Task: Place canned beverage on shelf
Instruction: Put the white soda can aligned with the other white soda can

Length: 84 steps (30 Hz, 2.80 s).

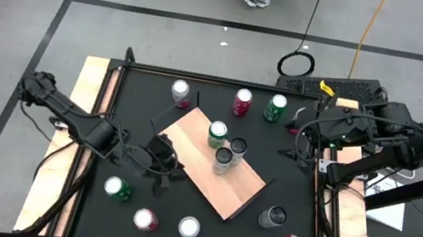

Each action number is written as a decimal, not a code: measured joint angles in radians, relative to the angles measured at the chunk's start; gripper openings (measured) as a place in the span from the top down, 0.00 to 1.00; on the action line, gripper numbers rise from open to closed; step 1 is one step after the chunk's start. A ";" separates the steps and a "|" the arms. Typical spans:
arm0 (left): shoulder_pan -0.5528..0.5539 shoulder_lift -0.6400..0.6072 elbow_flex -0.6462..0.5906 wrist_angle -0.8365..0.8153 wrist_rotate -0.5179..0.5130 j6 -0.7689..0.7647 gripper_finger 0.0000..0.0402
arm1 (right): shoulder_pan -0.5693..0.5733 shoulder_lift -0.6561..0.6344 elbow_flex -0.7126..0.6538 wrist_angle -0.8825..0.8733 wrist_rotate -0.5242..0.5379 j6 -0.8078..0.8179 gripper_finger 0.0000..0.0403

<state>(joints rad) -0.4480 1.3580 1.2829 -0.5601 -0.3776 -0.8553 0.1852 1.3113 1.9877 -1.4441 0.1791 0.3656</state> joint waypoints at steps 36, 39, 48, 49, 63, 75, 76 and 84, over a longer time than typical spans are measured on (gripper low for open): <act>0.038 -0.003 0.110 -0.341 0.101 -0.231 0.55 | 0.000 -0.041 0.000 -0.098 -0.183 -0.171 0.13; 0.049 -0.003 0.110 -0.347 0.108 -0.244 0.55 | 0.000 -0.049 0.000 -0.101 -0.183 -0.172 0.13; 0.025 -0.003 0.110 -0.348 0.222 -0.265 0.55 | 0.000 -0.051 0.000 -0.103 -0.185 -0.171 0.13; 0.011 -0.003 0.110 -0.348 0.222 -0.260 0.55 | 0.000 -0.051 0.000 -0.103 -0.190 -0.170 0.13; -0.159 -0.003 0.109 -0.366 0.104 -0.157 0.55 | 0.000 -0.045 0.000 -0.108 -0.233 0.045 0.13; -0.183 -0.002 0.097 -0.365 0.001 -0.213 0.55 | 0.132 0.012 0.000 -0.127 -0.322 0.255 0.18; -0.183 -0.002 0.097 -0.363 0.002 -0.215 0.55 | 0.159 0.020 0.000 -0.127 -0.332 0.270 0.19; -0.180 -0.002 0.097 -0.364 -0.020 -0.237 0.55 | 0.312 0.083 0.000 -0.128 -0.324 0.389 0.24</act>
<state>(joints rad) -0.6282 1.3556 1.3796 -0.9245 -0.3980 -1.0923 0.4974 1.3940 1.9877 -1.5719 -0.1445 0.7547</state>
